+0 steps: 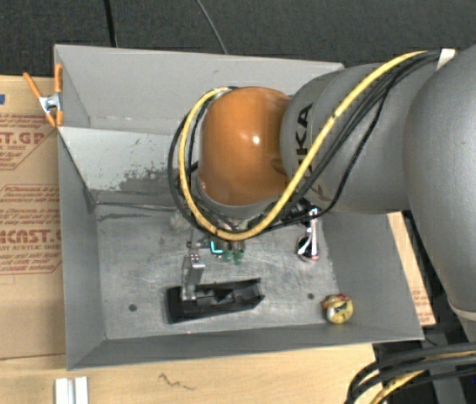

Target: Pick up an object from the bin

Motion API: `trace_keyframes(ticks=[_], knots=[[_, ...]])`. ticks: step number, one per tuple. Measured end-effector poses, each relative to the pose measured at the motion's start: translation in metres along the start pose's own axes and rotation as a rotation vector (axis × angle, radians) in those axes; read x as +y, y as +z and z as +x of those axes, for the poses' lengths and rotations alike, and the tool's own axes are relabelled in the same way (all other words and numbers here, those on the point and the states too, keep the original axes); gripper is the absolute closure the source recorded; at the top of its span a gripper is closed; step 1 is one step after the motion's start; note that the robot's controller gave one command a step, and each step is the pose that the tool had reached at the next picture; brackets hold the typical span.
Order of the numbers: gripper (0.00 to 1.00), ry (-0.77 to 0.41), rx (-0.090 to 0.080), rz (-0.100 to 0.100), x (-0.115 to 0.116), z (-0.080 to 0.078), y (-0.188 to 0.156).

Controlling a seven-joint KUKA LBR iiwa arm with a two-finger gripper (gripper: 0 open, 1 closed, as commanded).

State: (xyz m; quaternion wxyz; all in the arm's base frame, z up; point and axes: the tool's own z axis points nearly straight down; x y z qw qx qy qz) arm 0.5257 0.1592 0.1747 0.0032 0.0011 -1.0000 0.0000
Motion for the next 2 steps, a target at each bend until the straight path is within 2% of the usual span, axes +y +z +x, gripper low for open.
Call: trace_keyframes(ticks=[1,2], knots=[[0.00,0.001,-0.007,-0.001,-0.001,-0.002,-0.003],[0.00,-0.106,-0.010,-0.001,-0.027,0.016,0.045]])
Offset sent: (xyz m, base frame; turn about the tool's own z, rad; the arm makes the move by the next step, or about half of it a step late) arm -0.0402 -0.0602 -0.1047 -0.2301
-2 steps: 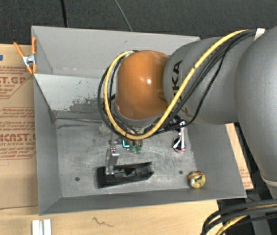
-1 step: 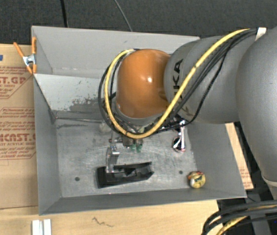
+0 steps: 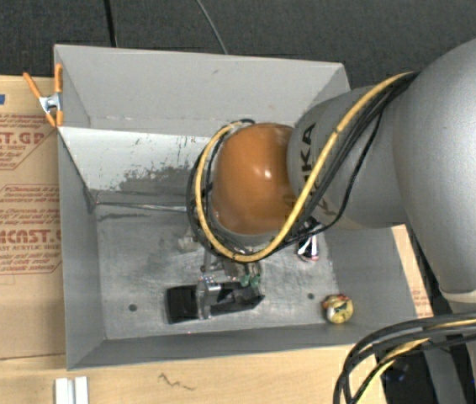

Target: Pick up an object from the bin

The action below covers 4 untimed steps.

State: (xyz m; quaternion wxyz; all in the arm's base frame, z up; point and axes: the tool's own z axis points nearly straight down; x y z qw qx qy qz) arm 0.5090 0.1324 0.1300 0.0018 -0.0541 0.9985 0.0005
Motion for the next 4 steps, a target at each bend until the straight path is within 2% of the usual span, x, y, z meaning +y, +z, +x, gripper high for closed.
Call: trace_keyframes(ticks=[1,2,3,4], knots=[[0.00,-0.208,0.007,0.000,-0.054,0.028,-0.009],[0.00,-0.131,0.004,-0.001,-0.024,0.025,0.000],[0.00,-0.127,-0.003,-0.004,-0.054,0.017,0.061],[1.00,-0.003,-0.012,0.003,-0.037,0.026,0.056]])
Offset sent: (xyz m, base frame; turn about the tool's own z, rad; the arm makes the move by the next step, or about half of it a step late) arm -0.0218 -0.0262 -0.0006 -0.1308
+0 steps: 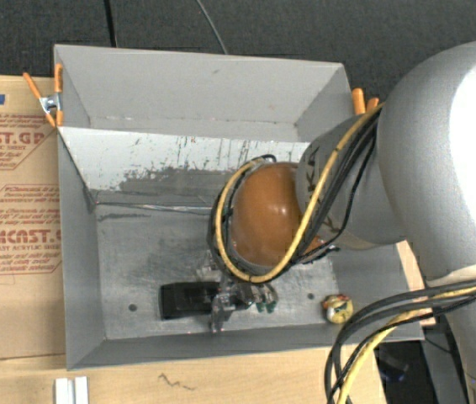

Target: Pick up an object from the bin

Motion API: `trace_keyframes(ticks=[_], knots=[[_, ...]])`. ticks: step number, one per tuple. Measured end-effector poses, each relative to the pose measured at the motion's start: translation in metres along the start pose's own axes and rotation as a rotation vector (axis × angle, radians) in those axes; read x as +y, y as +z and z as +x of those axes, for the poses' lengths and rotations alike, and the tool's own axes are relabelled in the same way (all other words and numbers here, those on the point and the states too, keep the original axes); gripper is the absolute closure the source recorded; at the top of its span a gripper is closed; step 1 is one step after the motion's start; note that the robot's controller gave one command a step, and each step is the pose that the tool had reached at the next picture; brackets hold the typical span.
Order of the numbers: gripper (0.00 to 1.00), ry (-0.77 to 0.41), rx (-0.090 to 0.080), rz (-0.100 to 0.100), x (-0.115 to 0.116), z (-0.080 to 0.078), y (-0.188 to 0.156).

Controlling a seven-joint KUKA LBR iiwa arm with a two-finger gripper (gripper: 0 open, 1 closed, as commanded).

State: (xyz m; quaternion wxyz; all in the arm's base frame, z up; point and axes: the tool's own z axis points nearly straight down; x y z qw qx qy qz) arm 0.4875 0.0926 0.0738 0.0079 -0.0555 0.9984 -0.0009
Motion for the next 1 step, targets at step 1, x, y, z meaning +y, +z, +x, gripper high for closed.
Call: trace_keyframes(ticks=[1], knots=[[1.00,0.000,0.000,0.000,0.0000,0.0000,0.0000]])
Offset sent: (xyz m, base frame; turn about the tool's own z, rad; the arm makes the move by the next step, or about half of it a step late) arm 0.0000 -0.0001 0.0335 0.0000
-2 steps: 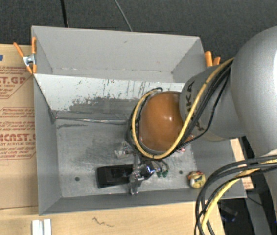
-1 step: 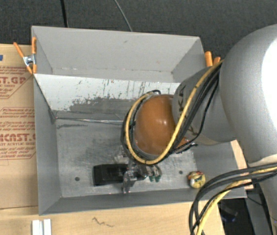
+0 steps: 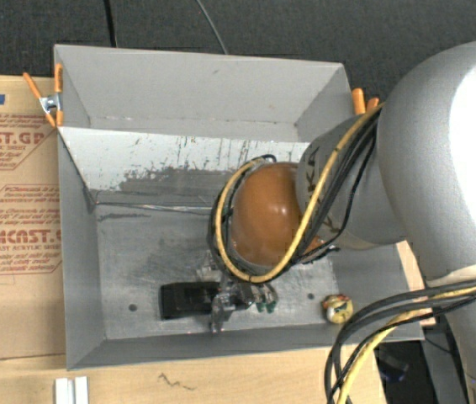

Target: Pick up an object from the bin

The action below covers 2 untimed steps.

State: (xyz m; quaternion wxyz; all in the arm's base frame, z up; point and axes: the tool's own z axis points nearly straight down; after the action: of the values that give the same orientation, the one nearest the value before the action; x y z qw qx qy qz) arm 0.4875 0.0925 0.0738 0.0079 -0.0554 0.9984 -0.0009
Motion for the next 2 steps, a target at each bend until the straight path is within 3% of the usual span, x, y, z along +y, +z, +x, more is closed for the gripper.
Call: trace_keyframes(ticks=[2], knots=[[1.00,-0.002,0.016,-0.001,0.0011,0.0036,-0.0098]])
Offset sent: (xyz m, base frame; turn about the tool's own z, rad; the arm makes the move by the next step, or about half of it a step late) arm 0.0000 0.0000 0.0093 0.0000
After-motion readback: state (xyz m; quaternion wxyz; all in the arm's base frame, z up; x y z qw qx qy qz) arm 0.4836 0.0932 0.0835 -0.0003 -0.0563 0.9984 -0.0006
